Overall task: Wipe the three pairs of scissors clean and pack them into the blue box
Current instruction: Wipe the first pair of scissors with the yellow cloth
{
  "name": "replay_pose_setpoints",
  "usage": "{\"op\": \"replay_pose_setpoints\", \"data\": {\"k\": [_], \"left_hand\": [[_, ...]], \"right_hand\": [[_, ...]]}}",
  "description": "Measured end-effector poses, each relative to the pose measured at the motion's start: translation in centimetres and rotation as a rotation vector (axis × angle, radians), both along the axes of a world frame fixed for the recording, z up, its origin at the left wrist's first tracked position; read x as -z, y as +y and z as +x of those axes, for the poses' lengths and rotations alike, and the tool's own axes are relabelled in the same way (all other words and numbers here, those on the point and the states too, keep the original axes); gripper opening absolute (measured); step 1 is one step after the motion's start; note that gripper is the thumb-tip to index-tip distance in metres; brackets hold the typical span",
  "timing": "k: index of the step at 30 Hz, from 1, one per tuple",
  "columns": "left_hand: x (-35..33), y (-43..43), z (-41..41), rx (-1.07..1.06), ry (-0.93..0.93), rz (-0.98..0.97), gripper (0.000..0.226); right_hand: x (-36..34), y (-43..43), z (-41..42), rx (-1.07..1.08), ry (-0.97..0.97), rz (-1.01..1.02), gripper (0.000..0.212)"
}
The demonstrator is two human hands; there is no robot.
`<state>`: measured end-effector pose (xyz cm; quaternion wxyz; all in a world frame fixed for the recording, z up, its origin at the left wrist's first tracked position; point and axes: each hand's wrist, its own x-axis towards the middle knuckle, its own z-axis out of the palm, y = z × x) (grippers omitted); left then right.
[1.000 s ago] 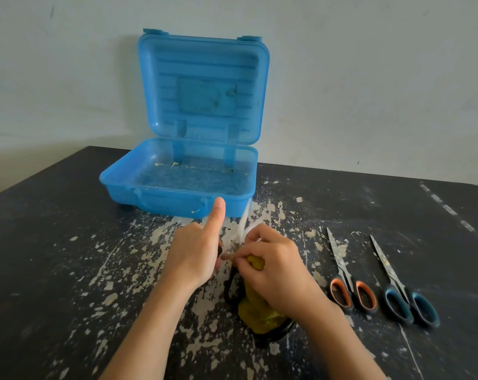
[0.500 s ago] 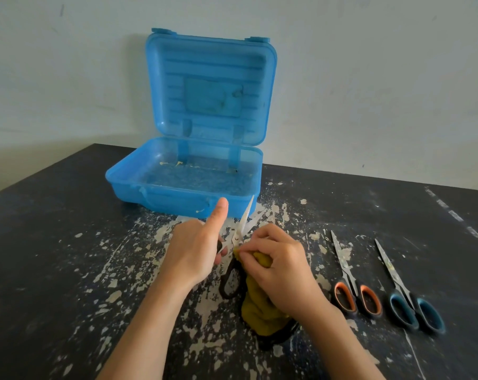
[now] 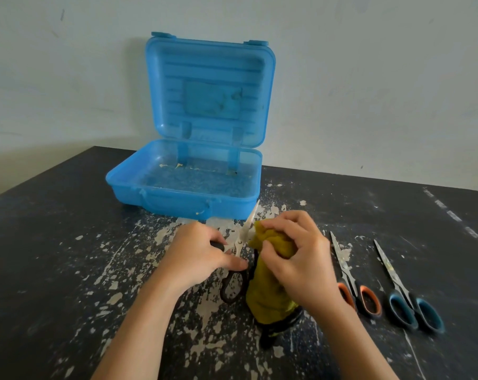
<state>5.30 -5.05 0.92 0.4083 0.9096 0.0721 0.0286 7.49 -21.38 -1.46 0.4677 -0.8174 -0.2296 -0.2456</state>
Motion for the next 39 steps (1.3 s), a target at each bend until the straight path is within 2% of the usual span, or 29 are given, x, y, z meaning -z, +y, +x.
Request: {"op": "replay_pose_setpoints", "data": {"k": [3,6,10,13,17,21,24,27,29,31,36,39], "left_hand": [[-0.1,0.0,0.0,0.023,-0.002,0.029,0.036],[-0.2,0.1,0.0,0.036,-0.014,0.087,0.028],[-0.3,0.1,-0.1,0.064,-0.037,0.186,0.049],[-0.3,0.0,-0.2,0.09,-0.022,0.205,0.061],[-0.5,-0.2,-0.4,0.142,0.016,0.22,0.06],[-0.2,-0.5,-0.3,0.152,0.046,0.22,0.048],[0.1,-0.5,-0.1,0.131,0.068,0.185,0.047],[0.0,-0.5,0.0,0.103,0.068,0.19,0.042],[-0.1,-0.4,0.0,0.095,0.068,0.201,0.037],[-0.1,-0.4,-0.1,0.097,0.07,0.211,0.04],[-0.2,-0.8,-0.3,0.131,0.038,0.234,0.054],[-0.2,-1.0,-0.3,0.149,0.053,0.236,0.055]], "right_hand": [[0.6,1.0,-0.5,-0.124,-0.09,-0.138,0.021],[1.5,1.7,-0.6,-0.137,-0.169,-0.249,0.021],[1.9,1.9,-0.3,-0.023,-0.235,-0.259,0.029],[1.9,1.4,0.3,0.065,-0.269,-0.211,0.028],[2.0,0.6,1.4,0.169,-0.245,-0.21,0.016],[2.3,0.0,2.3,0.261,-0.155,-0.174,0.015],[2.0,0.0,2.1,0.31,-0.142,-0.098,0.016],[1.5,0.5,1.1,0.193,-0.231,-0.092,0.016],[1.7,1.1,0.3,0.045,-0.238,-0.172,0.014],[2.1,1.4,0.1,0.004,-0.22,-0.247,0.015],[2.3,0.4,1.5,0.181,-0.228,-0.198,0.011],[2.5,-0.1,2.3,0.274,-0.139,-0.178,0.009]]}}
